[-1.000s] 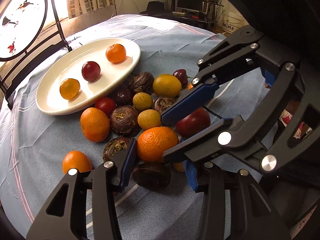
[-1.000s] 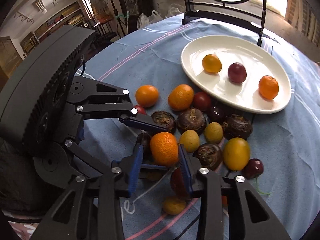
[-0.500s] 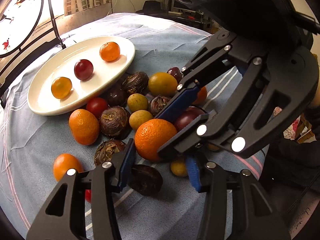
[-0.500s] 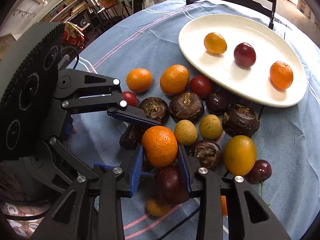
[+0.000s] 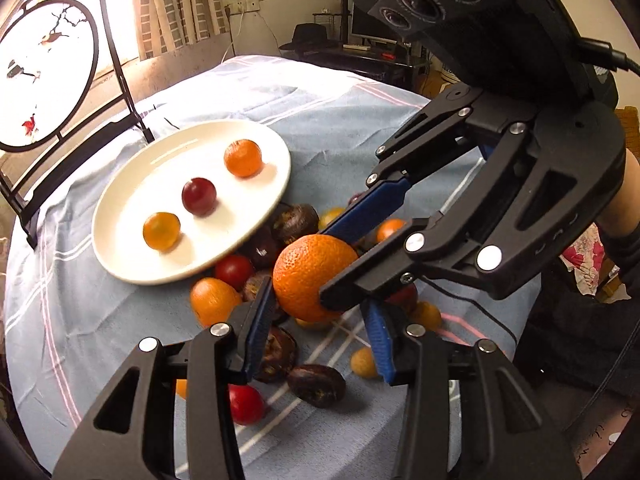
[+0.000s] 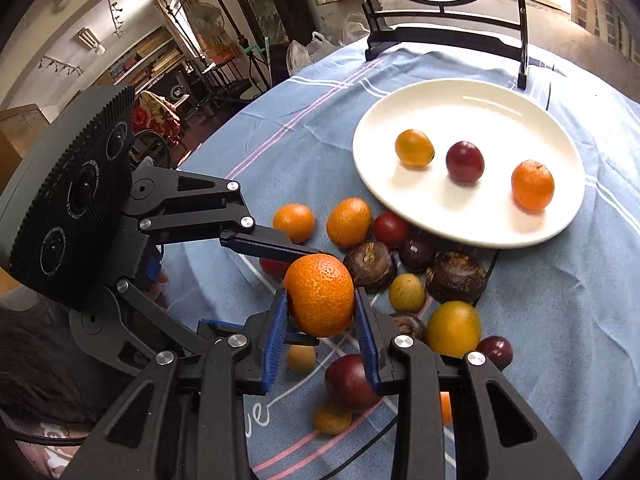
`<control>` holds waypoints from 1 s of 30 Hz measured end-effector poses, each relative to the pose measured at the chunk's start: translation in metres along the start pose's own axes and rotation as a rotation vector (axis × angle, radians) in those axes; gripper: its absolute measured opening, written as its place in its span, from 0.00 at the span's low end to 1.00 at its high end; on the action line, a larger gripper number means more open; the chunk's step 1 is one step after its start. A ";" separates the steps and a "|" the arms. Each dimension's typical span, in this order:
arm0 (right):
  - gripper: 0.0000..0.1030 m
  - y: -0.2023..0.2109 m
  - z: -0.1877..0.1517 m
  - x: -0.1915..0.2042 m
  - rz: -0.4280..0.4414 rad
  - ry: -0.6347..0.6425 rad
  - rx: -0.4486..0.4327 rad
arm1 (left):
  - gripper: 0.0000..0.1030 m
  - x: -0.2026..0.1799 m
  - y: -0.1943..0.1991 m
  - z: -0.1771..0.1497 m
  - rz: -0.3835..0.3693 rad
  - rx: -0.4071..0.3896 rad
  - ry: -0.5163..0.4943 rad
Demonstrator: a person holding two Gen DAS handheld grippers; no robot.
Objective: Organize fruits
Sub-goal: 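Lower the orange onto the white plate and open the right gripper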
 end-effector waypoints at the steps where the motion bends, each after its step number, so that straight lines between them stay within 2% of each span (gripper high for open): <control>1: 0.32 0.006 0.007 -0.003 -0.015 0.001 -0.012 | 0.41 0.005 0.002 0.008 0.011 -0.005 -0.003; 6: 0.32 0.018 0.050 -0.038 -0.064 -0.043 -0.075 | 0.41 0.043 0.000 0.052 0.045 -0.031 0.009; 11: 0.35 0.004 0.100 -0.087 -0.113 -0.129 -0.136 | 0.43 0.096 -0.030 0.088 0.092 -0.037 0.079; 12: 0.37 0.002 0.106 -0.096 -0.124 -0.157 -0.153 | 0.51 0.108 -0.036 0.093 0.105 -0.036 0.109; 13: 0.53 0.001 0.110 -0.105 -0.132 -0.194 -0.168 | 0.59 0.121 -0.042 0.095 0.130 -0.032 0.149; 14: 0.58 0.001 0.114 -0.112 -0.126 -0.216 -0.188 | 0.70 0.131 -0.046 0.095 0.149 -0.036 0.188; 15: 0.58 0.000 0.113 -0.115 -0.113 -0.229 -0.202 | 0.71 0.138 -0.046 0.092 0.149 -0.040 0.219; 17: 0.58 0.003 0.105 -0.113 -0.092 -0.243 -0.229 | 0.73 0.146 -0.041 0.084 0.138 -0.049 0.277; 19: 0.58 0.007 0.092 -0.111 -0.091 -0.266 -0.253 | 0.81 0.144 -0.030 0.069 0.136 -0.066 0.308; 21: 0.58 0.014 0.068 -0.105 -0.071 -0.287 -0.274 | 0.88 0.135 -0.017 0.054 0.160 -0.077 0.314; 23: 0.62 0.021 0.040 -0.094 -0.089 -0.284 -0.280 | 0.94 0.121 -0.002 0.035 0.147 -0.092 0.318; 26: 0.66 0.026 0.001 -0.078 -0.109 -0.280 -0.291 | 0.95 0.094 0.017 0.002 0.132 -0.098 0.322; 30: 0.66 0.032 -0.046 -0.057 -0.137 -0.298 -0.319 | 0.95 0.071 0.028 -0.038 0.162 -0.062 0.354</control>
Point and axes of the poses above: each gripper's, at about its wrist camera, not at the fingertips, and y roughly against the way its jaws point, x to its left, z to its top, the point moved 4 cm from there along -y, roughly the way its jaws point, and after that the axes turned 10 degrees about x, right-handed, at the moved point
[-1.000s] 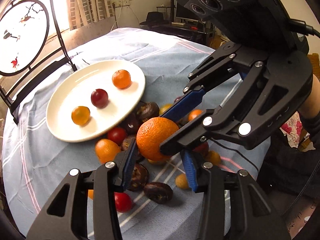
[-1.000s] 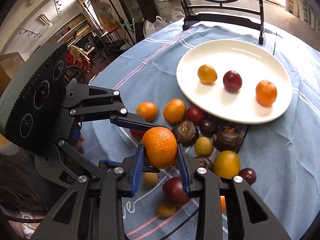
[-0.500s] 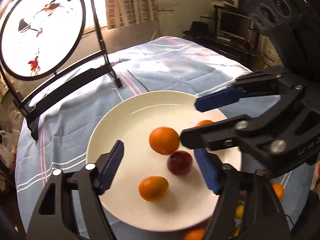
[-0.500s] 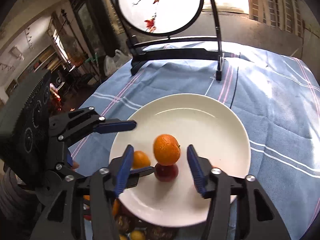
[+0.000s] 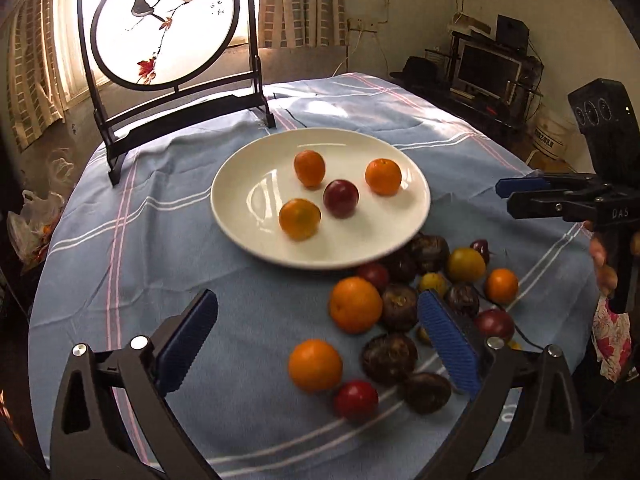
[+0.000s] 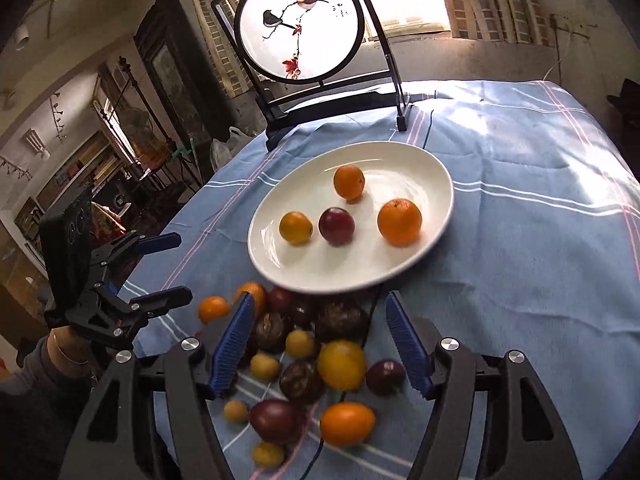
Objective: Organize fruits
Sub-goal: 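Lower the orange onto the white plate and open the right gripper, then grasp a red tomato with the left gripper while the right gripper grasps a yellow fruit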
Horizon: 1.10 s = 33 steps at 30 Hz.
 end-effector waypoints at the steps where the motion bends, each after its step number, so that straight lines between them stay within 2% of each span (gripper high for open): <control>1: 0.69 0.006 -0.011 0.002 -0.024 0.001 -0.016 | 0.95 -0.001 0.004 -0.010 0.001 0.003 0.008; 4: 0.78 0.020 -0.043 0.005 -0.143 0.008 -0.063 | 0.95 -0.004 0.012 -0.039 0.057 0.002 0.006; 6: 0.80 0.023 -0.059 0.005 -0.177 0.010 -0.075 | 0.95 -0.010 0.011 -0.056 0.087 0.021 -0.010; 9: 0.82 0.024 -0.075 0.004 -0.179 -0.004 -0.080 | 0.95 -0.017 0.002 -0.073 0.117 0.053 -0.028; 13: 0.85 0.026 -0.086 0.005 -0.184 -0.027 -0.088 | 0.95 -0.021 0.000 -0.080 0.118 0.037 0.001; 17: 0.86 0.020 -0.097 0.012 -0.120 -0.032 -0.066 | 0.95 -0.037 -0.002 -0.085 0.102 0.024 -0.019; 22: 0.86 0.014 -0.108 0.030 -0.198 0.052 -0.055 | 0.94 -0.045 -0.007 -0.087 0.103 0.028 -0.042; 23: 0.86 0.014 -0.110 0.033 -0.208 0.064 -0.056 | 0.90 -0.043 -0.008 -0.086 0.098 0.028 -0.039; 24: 0.86 0.014 -0.111 0.035 -0.219 0.072 -0.060 | 0.78 -0.041 -0.009 -0.085 0.097 0.029 -0.038; 27: 0.86 0.016 -0.114 0.039 -0.233 0.090 -0.068 | 0.52 -0.036 -0.016 -0.083 0.092 0.064 -0.041; 31: 0.86 0.018 -0.117 0.040 -0.240 0.095 -0.070 | 0.40 -0.034 -0.028 -0.084 0.087 0.094 -0.059; 33: 0.86 0.018 -0.119 0.040 -0.246 0.098 -0.071 | 0.38 -0.035 -0.030 -0.081 0.080 0.089 -0.058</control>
Point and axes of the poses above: each gripper's, at about its wrist camera, not at the fingertips, and y roughly against the way its jaws point, x to its left, z to its top, the point moved 4 cm from there along -y, roughly the way its jaws point, and after that the axes turned 10 degrees about x, right-handed, at the moved point
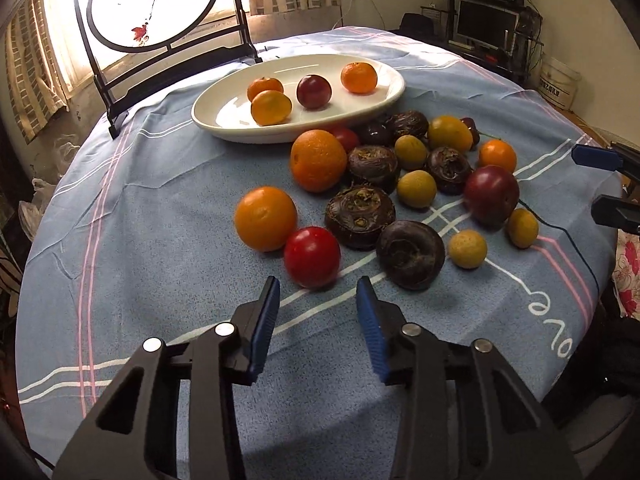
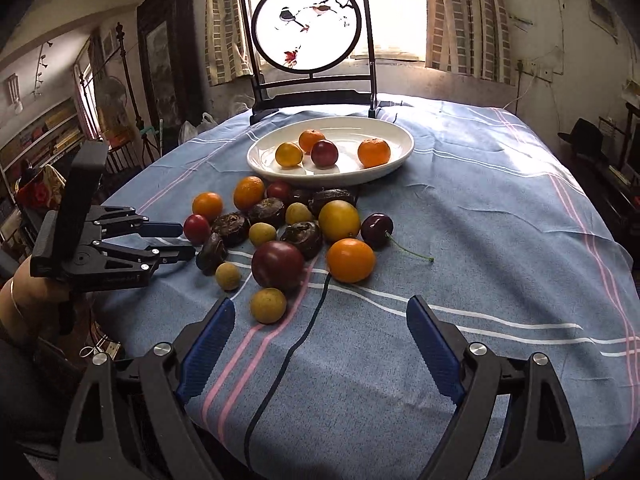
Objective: Organize fruits
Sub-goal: 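Grasp a red tomato with the left gripper while the right gripper grasps a yellow fruit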
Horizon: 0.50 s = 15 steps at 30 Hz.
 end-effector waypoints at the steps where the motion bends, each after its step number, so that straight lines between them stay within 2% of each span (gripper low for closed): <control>1: 0.86 -0.001 0.000 0.000 0.000 -0.001 0.002 | 0.38 0.000 -0.001 0.002 -0.003 -0.003 0.000; 7: 0.86 -0.006 -0.006 0.003 -0.007 0.016 0.026 | 0.37 0.005 -0.009 0.012 -0.009 -0.008 0.028; 10: 0.85 -0.009 -0.008 0.006 -0.004 0.031 0.034 | 0.29 0.005 -0.012 0.016 -0.040 -0.002 0.036; 12: 0.82 -0.012 -0.007 0.009 0.007 0.041 0.042 | 0.28 0.005 -0.011 0.017 -0.049 -0.002 0.039; 15: 0.67 -0.021 -0.005 0.019 0.042 0.071 0.072 | 0.27 0.008 -0.008 0.013 -0.074 -0.014 0.062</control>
Point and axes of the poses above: each gripper's, at about its wrist camera, not at the fingertips, and y roughly against the way its jaws point, x to its left, z to its top, the point moved 4 cm from there along -y, roughly the way its jaws point, and after that the axes turned 10 degrees about x, right-handed, at the moved point
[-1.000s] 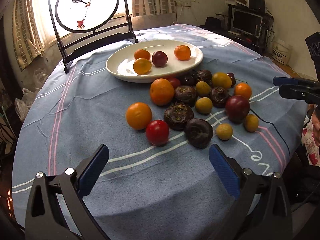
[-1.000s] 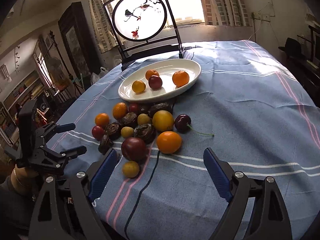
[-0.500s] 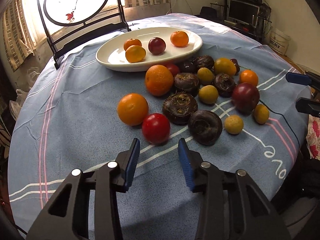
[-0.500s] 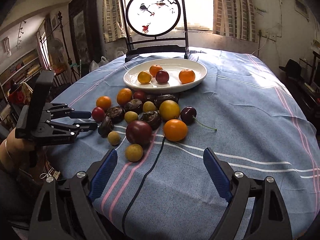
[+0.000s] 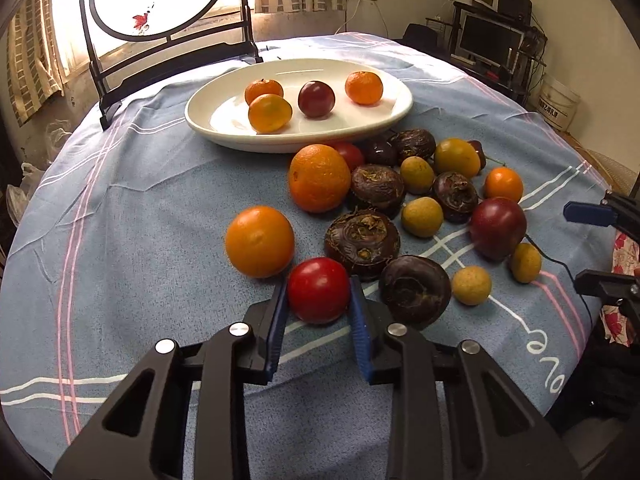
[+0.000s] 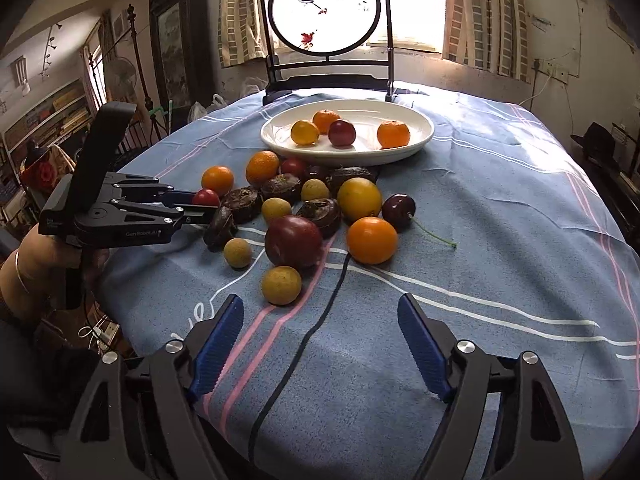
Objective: Organize fruits
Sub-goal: 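Grasp a red tomato with the left gripper while the right gripper grasps a yellow fruit, then place the red tomato on the plate with the left gripper while the right gripper places the yellow fruit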
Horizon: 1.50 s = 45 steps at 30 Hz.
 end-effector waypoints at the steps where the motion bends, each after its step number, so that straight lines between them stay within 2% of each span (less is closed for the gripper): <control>1: 0.56 -0.004 0.002 0.004 0.005 0.016 0.014 | 0.27 0.002 0.001 -0.001 -0.005 -0.005 0.009; 2: 0.53 -0.007 0.003 0.008 0.004 0.030 0.020 | 0.27 0.003 0.004 -0.002 -0.010 -0.011 0.017; 16: 0.52 -0.036 0.018 0.018 0.001 0.015 0.070 | 0.27 0.001 0.027 -0.012 -0.040 -0.043 0.016; 19: 0.36 -0.038 0.017 0.019 0.041 0.004 0.082 | 0.27 0.000 0.030 -0.014 -0.045 -0.049 0.012; 23: 0.24 -0.036 0.017 0.019 0.057 -0.018 0.089 | 0.27 -0.001 0.033 -0.017 -0.050 -0.053 0.011; 29: 0.24 -0.024 0.015 0.014 0.083 -0.043 0.070 | 0.27 0.002 0.038 -0.016 -0.054 -0.065 0.019; 33: 0.24 -0.004 0.022 0.008 0.114 -0.056 0.024 | 0.27 0.002 0.044 -0.012 -0.062 -0.078 0.018; 39: 0.24 0.019 0.055 -0.011 0.124 -0.064 -0.050 | 0.27 0.001 0.055 0.009 -0.064 -0.106 -0.002; 45: 0.24 0.020 0.122 -0.035 0.127 -0.065 -0.100 | 0.27 0.015 0.053 0.056 -0.059 -0.125 -0.006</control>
Point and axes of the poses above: each gripper's, at about its wrist camera, not at the fingertips, and y roughly against the way its jaws point, x to its left, z to its top, the point moved 4 cm from there along -y, roughly the way its jaws point, and after that the axes turned 10 degrees about x, right-handed, at the moved point
